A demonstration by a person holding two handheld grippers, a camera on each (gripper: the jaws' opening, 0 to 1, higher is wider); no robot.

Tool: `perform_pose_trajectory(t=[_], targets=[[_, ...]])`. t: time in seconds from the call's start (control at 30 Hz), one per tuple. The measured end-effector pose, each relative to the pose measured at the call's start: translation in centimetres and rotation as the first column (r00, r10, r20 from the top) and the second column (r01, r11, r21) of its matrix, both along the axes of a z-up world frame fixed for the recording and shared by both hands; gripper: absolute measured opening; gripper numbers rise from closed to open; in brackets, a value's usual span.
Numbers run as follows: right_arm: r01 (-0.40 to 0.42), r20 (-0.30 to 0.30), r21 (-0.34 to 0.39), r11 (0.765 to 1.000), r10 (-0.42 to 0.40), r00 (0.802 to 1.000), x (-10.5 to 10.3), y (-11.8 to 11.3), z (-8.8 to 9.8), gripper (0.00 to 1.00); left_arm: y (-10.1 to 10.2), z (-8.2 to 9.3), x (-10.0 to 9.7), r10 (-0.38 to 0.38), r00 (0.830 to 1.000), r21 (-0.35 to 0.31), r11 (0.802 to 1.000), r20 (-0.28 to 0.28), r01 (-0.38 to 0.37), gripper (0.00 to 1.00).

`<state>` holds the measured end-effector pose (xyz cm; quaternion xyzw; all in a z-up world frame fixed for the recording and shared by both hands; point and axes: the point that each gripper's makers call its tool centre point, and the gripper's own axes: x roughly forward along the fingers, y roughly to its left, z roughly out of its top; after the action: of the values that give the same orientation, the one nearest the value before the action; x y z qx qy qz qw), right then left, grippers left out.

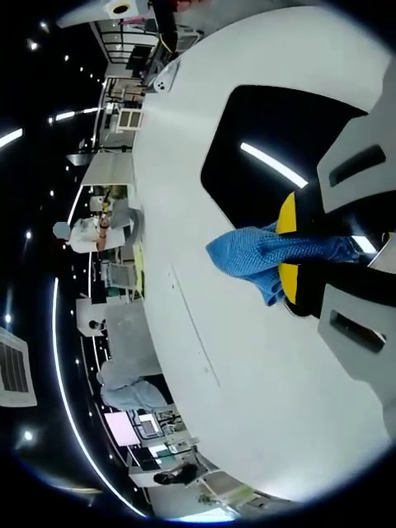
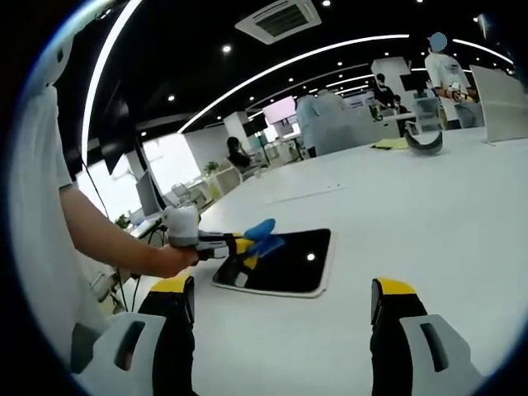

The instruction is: Wipe the mirror surface with the cleaning cloth until all visible marks leave the cleaned area.

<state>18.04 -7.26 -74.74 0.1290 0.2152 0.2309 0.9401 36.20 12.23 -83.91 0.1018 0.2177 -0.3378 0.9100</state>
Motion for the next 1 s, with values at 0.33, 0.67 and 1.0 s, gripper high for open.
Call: perform_pose_trajectory(t=[0.33, 0.67, 1.0], targets=[[0.004, 0.003, 0.004, 1.000, -0.004, 1.000, 0.2, -0.1, 0.1, 0.88, 0.4, -0.1, 0.7, 0.005, 1.000, 0.008, 1.000, 0.000, -0.005, 0.08], [0.008, 0.007, 0.004, 1.000, -0.008, 1.000, 0.3, -0.3, 0.2, 0.88, 0.7, 0.0, 1.1, 0.015, 1.000, 0.015, 1.000, 0.001, -0.015, 0.08], [0.006, 0.002, 0.004, 1.000, -0.006, 1.000, 0.2, -0.2, 0.1, 0.87, 0.9, 0.0, 1.3, 0.034, 0.999, -0.004, 0.999, -0.017, -0.034, 0.08]])
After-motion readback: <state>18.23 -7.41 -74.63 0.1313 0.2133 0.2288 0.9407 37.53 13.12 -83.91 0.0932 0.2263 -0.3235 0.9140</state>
